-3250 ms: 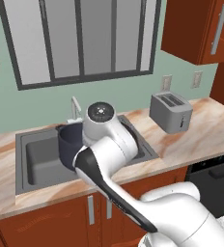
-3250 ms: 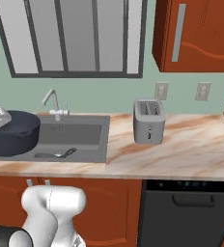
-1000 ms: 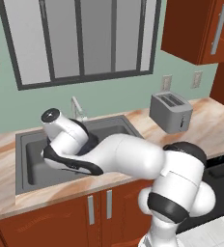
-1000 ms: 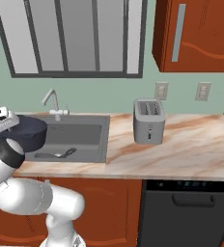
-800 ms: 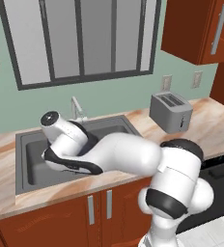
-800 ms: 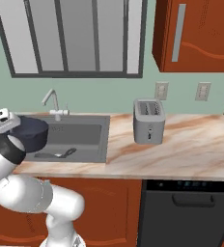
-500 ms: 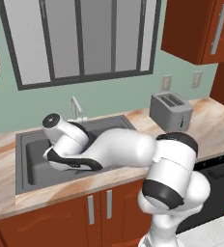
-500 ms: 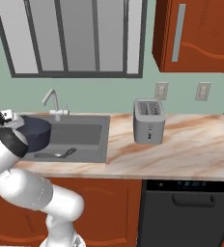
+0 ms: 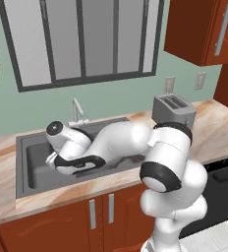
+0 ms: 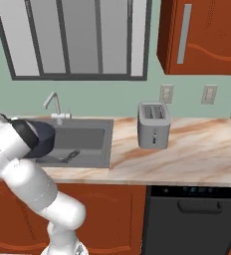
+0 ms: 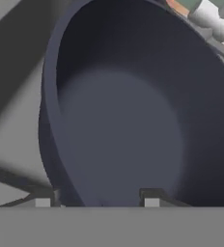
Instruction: Move the pot and pan from the stove into the sink.
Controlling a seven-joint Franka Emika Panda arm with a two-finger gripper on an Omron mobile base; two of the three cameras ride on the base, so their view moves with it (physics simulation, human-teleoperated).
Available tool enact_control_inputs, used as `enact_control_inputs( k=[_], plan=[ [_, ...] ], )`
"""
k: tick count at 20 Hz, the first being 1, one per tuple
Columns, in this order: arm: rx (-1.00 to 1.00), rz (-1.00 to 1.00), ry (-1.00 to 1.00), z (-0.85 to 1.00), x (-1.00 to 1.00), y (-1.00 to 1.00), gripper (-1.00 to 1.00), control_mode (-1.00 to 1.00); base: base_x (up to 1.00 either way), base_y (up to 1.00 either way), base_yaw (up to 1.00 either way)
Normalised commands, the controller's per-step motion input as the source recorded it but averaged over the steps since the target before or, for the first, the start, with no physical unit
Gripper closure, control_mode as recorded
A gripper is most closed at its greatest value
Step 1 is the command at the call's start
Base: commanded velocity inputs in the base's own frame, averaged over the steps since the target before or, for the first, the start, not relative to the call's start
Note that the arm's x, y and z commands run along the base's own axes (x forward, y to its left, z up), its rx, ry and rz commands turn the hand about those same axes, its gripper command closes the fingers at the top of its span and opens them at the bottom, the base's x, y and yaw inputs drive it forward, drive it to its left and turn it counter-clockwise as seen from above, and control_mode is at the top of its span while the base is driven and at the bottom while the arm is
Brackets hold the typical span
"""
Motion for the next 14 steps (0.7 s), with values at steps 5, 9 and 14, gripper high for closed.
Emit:
enact_control_inputs(
  k=[5, 9, 14],
  plan=[
    [-0.03, 0.0, -0.02, -0.22, 0.19, 0.13, 1.0, -1.0, 0.0, 0.0, 0.0],
    [-0.05, 0.0, -0.04, -0.2, 0.07, 0.09, 1.0, -1.0, 0.0, 0.0, 0.0],
    [-0.04, 0.0, -0.03, -0.15, 0.0, 0.04, 1.0, -1.0, 0.0, 0.0, 0.0]
  ],
)
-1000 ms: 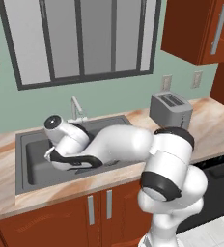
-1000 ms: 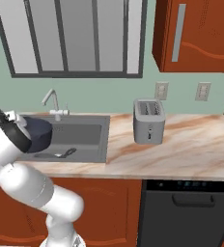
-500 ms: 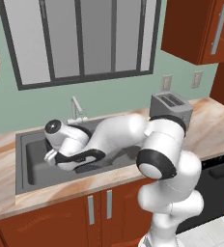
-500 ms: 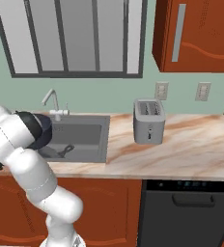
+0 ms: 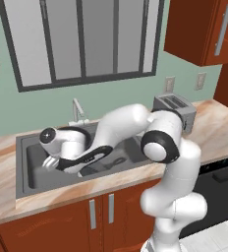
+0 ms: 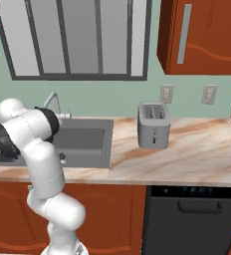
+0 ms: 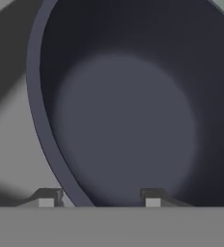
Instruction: Move the pot and pan from the stove into the sink.
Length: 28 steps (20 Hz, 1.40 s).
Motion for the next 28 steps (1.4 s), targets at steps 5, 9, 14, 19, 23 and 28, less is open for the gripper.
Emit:
enact_control_inputs(
  k=[5, 9, 14, 19, 23, 28],
  plan=[
    [-0.03, 0.0, -0.02, -0.06, 0.0, 0.1, -1.0, -1.0, 0.0, 0.0, 0.0],
    [0.0, 0.0, -0.07, 0.02, 0.0, 0.01, -1.0, -1.0, 0.0, 0.0, 0.0],
    [0.03, -0.06, -0.08, 0.26, -0.03, 0.0, -1.0, -1.0, 0.0, 0.0, 0.0],
    [0.02, -0.13, -0.05, 0.47, -0.04, 0.1, -1.0, -1.0, 0.0, 0.0, 0.0],
    [0.0, -0.13, -0.02, 0.54, -0.17, 0.1, -1.0, -1.0, 0.0, 0.0, 0.0],
    [0.0, -0.11, 0.0, 0.35, -0.46, -0.05, -1.0, -1.0, 0.0, 0.0, 0.0]
  ],
)
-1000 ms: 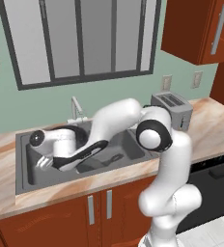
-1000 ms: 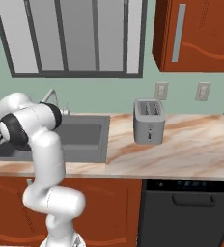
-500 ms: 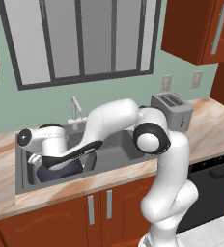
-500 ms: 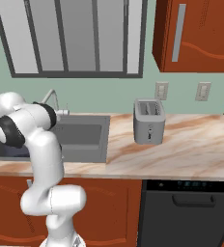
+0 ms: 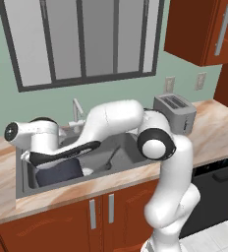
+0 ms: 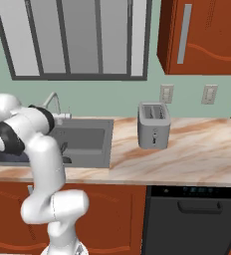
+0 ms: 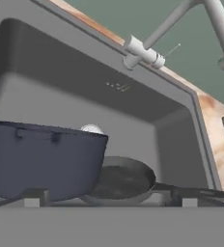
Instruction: Move the pot and pan from the stove into the sink.
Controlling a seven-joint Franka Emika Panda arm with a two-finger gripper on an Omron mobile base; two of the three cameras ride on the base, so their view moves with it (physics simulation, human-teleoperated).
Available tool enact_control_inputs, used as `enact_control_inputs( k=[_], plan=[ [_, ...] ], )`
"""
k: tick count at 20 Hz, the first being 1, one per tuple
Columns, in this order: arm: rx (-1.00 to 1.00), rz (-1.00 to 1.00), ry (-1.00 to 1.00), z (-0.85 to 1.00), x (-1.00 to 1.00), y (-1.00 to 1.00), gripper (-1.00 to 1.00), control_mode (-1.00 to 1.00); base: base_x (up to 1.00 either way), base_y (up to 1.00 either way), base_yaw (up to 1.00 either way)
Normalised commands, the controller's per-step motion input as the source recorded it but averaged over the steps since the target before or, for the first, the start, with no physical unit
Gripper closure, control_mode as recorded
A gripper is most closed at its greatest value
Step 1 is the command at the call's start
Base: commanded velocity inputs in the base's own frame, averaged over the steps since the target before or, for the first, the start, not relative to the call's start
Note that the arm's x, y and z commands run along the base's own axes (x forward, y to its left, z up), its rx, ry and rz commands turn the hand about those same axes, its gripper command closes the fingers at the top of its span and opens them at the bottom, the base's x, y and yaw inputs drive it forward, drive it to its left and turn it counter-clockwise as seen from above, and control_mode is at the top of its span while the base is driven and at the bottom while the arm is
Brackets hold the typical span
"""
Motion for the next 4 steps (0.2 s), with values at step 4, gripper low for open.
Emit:
enact_control_inputs(
  k=[4],
  plan=[
    [0.08, -0.08, -0.1, 0.13, -0.6, -0.39, -1.0, -1.0, 0.0, 0.0, 0.0]
  ],
)
